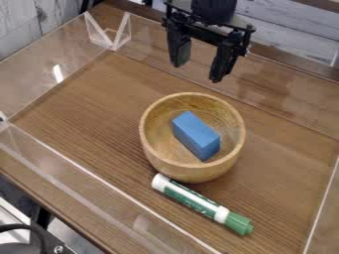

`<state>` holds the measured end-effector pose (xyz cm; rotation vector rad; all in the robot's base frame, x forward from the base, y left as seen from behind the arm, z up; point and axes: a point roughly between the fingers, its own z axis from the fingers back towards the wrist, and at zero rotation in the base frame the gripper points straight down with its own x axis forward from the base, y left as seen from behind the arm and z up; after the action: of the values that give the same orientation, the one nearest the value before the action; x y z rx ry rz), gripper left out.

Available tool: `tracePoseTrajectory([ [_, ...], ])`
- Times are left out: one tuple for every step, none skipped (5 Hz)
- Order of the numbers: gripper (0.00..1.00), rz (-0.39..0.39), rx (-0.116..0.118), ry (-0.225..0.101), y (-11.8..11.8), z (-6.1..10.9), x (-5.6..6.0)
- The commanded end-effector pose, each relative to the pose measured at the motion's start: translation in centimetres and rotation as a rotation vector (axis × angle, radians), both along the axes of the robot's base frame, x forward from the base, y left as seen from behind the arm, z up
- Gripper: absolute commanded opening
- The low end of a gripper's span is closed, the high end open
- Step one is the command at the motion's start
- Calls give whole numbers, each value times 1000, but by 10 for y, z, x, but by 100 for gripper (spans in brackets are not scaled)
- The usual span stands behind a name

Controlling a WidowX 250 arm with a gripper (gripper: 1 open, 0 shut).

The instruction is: Remove the blue block from inside the brown bowl and put it on the table

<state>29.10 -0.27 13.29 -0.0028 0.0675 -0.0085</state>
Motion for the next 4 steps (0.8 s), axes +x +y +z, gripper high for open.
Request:
tracePoseTrajectory([
  [100, 80, -2, 3, -5, -7, -3],
  [100, 204, -10, -21, -12, -16, -10],
  [100, 323, -21, -54, -20, -26, -15],
  [100, 437, -35, -80, -26, -34, -16],
])
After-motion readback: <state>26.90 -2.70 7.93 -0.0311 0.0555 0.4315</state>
